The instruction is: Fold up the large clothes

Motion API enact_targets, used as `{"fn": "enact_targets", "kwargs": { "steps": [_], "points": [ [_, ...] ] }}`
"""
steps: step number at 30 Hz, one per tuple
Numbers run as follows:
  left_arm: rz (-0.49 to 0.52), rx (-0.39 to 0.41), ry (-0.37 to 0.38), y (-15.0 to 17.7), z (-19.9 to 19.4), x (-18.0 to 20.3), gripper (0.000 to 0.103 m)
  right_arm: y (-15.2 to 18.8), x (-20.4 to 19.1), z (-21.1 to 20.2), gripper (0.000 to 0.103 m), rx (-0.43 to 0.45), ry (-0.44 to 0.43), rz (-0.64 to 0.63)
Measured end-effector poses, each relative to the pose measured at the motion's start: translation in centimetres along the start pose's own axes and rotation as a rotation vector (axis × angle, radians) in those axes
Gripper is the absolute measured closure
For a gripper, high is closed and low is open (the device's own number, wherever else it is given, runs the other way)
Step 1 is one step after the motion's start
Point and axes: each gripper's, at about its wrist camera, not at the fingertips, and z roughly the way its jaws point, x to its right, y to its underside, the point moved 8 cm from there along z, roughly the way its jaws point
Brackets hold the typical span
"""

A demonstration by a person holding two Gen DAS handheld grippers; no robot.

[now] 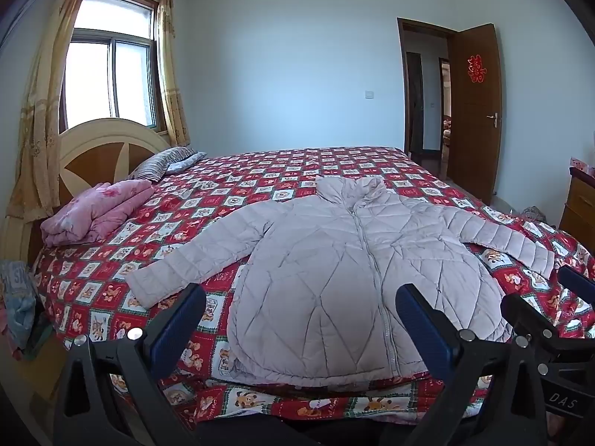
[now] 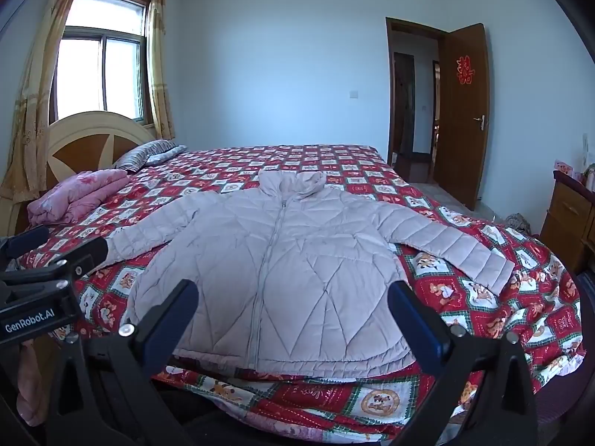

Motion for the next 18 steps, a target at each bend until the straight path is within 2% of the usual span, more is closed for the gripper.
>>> {"fn": "enact_targets", "kwargs": {
  "steps": [18],
  "points": [
    [0.001,0.003,-0.004,-0.27,-0.12,-0.43,0.001,0.02,-0.13,0.01,0.000,-0.003,0.000,0.000]
  ]
}}
